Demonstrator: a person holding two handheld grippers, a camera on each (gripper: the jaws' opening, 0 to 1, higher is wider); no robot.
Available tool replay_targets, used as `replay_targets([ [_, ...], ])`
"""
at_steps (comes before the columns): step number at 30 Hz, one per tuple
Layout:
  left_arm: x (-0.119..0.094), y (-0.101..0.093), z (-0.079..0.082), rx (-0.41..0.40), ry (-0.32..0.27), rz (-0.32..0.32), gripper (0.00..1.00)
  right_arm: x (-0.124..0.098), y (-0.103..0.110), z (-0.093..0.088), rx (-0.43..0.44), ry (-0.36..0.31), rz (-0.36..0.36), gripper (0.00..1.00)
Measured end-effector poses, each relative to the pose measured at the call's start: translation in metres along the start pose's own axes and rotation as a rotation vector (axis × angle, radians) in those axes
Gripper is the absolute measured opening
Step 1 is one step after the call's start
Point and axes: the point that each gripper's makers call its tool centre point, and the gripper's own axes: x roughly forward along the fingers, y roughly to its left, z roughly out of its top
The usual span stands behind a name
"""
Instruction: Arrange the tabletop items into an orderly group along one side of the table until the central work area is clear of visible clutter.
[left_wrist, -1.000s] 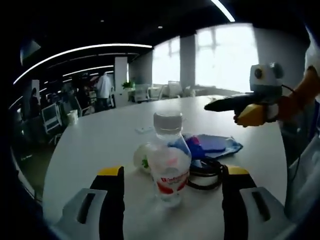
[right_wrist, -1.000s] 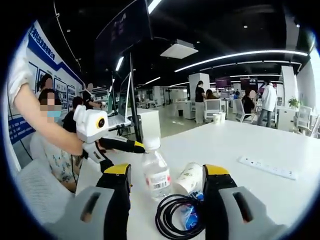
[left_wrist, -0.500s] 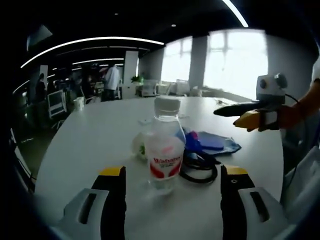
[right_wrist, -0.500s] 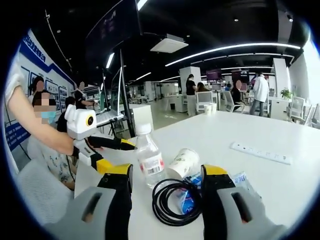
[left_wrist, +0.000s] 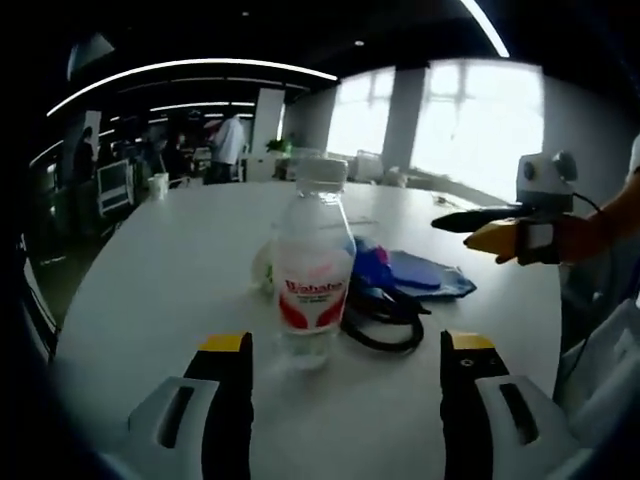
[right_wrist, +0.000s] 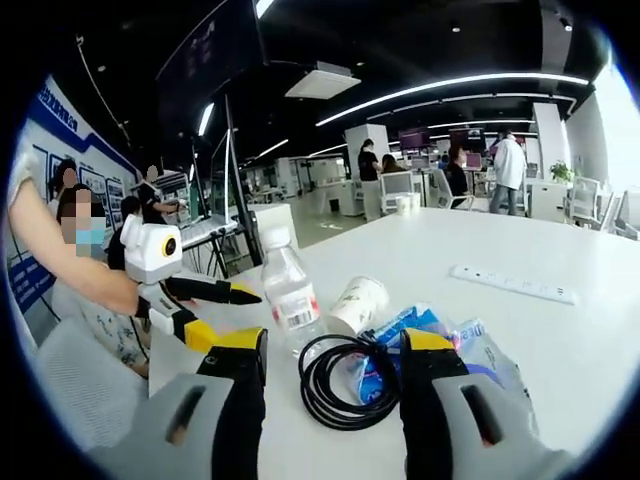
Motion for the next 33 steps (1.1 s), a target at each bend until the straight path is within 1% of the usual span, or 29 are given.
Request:
replay_targets([
  [3,0.000,-0.001,-0.003,-0.022,0.009,0.003,0.73,0.000,0.000,-0.002,0.012,0.005,-0.001,0.51],
  [4,0.001,-0.003,-0.005,-0.064,0.009,0.001,0.72,0.000,0.000,-0.004,0.014,0.010,-0.002,0.51],
  [5,0.001,-0.003,-0.006,-0.087,0.008,0.002,0.71,0.000,0.000,-0.005,0.017,0.014,-0.004,0.50],
  [7,0.001,-0.002,-0.011,-0.108,0.017,0.013,0.70,0.000,-0.004,-0.015,0.024,0.058,-0.019,0.48],
  [9,0.001,-0.004,-0.016,-0.139,0.025,0.015,0.69,-0.001,-0.005,-0.017,0.027,0.056,-0.023,0.47],
  [11,0.001,-0.006,-0.018,-0.169,0.030,0.012,0.67,-0.002,-0.008,-0.019,0.057,0.059,-0.029,0.47],
  [13,0.003,-0.010,-0.018,-0.206,0.028,0.005,0.65,-0.003,-0.013,-0.021,0.087,0.055,-0.044,0.47],
  [15,0.005,-0.015,-0.017,-0.267,0.031,-0.004,0.63,-0.003,-0.017,-0.024,0.140,0.056,-0.056,0.47],
  [17,0.008,-0.016,-0.014,-0.312,0.026,-0.006,0.62,-0.004,-0.021,-0.027,0.178,0.056,-0.075,0.47],
  [19,0.010,-0.018,-0.012,-0.352,0.018,-0.003,0.62,-0.003,-0.023,-0.030,0.201,0.062,-0.080,0.47],
  [20,0.012,-0.020,-0.013,-0.386,0.021,-0.003,0.62,-0.003,-0.022,-0.031,0.213,0.068,-0.080,0.47],
  [23,0.015,-0.022,-0.013,-0.424,0.026,-0.002,0.59,-0.002,-0.021,-0.036,0.228,0.087,-0.081,0.46],
  [28,0.022,-0.027,-0.014,-0.517,0.031,0.011,0.57,0.001,-0.021,-0.046,0.273,0.124,-0.080,0.46],
  [31,0.025,-0.031,-0.016,-0.555,0.053,0.009,0.54,0.003,-0.022,-0.049,0.305,0.134,-0.087,0.45],
  [33,0.027,-0.031,-0.018,-0.577,0.063,0.020,0.50,0.004,-0.023,-0.052,0.319,0.140,-0.090,0.45],
])
